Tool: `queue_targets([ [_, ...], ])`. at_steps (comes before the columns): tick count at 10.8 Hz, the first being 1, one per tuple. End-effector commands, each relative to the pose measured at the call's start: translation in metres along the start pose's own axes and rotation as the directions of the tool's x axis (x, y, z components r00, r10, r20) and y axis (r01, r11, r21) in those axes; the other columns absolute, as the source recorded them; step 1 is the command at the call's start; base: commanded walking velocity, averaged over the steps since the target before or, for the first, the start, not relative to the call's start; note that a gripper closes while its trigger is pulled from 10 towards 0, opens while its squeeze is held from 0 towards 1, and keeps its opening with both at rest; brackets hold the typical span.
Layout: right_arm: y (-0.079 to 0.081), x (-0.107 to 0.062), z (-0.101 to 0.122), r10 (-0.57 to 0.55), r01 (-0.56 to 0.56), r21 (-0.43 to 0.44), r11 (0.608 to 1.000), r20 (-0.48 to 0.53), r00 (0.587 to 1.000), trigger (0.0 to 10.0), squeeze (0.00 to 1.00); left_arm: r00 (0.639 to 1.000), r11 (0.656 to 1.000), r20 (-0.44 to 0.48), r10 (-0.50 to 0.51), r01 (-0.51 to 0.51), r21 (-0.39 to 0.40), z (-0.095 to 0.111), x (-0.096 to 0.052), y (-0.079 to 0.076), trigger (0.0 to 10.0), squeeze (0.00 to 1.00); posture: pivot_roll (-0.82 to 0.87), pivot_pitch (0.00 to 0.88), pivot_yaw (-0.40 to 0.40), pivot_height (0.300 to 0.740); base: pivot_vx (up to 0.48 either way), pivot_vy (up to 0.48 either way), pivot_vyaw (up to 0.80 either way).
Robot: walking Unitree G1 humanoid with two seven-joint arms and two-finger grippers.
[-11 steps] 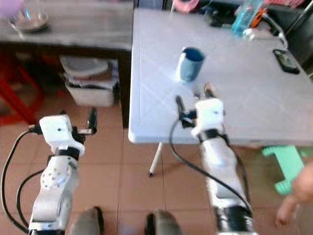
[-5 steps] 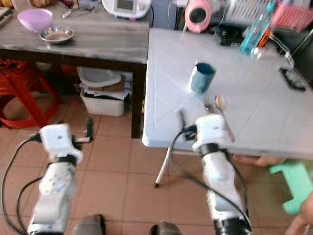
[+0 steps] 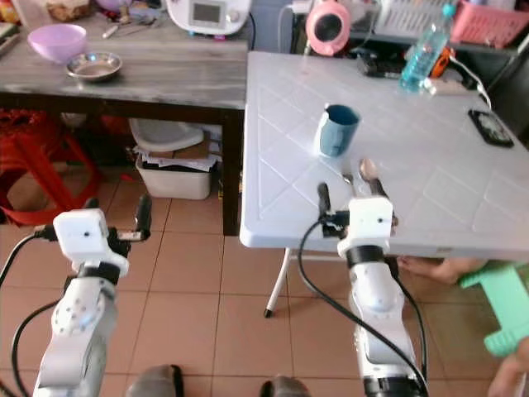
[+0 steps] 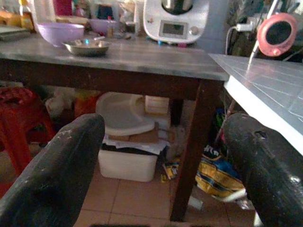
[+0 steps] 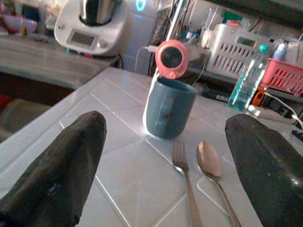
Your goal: Setting the table
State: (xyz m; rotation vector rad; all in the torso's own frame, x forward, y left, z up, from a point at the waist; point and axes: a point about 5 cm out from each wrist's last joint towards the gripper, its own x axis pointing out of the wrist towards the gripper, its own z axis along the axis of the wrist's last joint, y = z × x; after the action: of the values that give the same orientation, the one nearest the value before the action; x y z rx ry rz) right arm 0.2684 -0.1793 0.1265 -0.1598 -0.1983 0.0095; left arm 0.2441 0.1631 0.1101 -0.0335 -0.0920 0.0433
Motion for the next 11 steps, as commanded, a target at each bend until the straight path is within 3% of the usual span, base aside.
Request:
queue_targets([
  [1, 0.002, 0.001, 0.003, 0.001, -0.001, 0.014, 1.000, 0.002, 1.000, 10.0, 0.00, 1.000, 0.999, -0.001, -0.031, 0.031, -0.008, 0.002, -0.001, -0.006, 10.0, 0.00, 0.02, 0.129, -0.044, 0.740, 0.289, 0.000, 0.00],
  [6, 0.006, 0.009, 0.011, 0.022, -0.022, 0.011, 1.000, 0.016, 1.000, 10.0, 0.00, 0.996, 0.996, 0.000, -0.087, 0.087, -0.024, 0.016, -0.001, -0.014, 10.0, 0.00, 0.03, 0.208, -0.028, 0.740, 0.331, 0.000, 0.00],
  [9, 0.007, 0.010, 0.011, 0.028, -0.028, 0.016, 0.999, 0.005, 1.000, 10.0, 0.00, 0.997, 0.997, -0.012, -0.072, 0.072, -0.010, 0.018, -0.002, -0.013, 10.0, 0.00, 0.03, 0.224, -0.040, 0.740, 0.000, 0.000, -0.16],
  [11, 0.009, 0.009, 0.012, 0.031, -0.031, 0.021, 0.999, 0.007, 1.000, 10.0, 0.00, 0.996, 0.996, -0.003, -0.085, 0.085, -0.019, 0.021, -0.003, -0.016, 10.0, 0.00, 0.03, 0.232, -0.030, 0.740, 0.000, -0.403, -0.62],
])
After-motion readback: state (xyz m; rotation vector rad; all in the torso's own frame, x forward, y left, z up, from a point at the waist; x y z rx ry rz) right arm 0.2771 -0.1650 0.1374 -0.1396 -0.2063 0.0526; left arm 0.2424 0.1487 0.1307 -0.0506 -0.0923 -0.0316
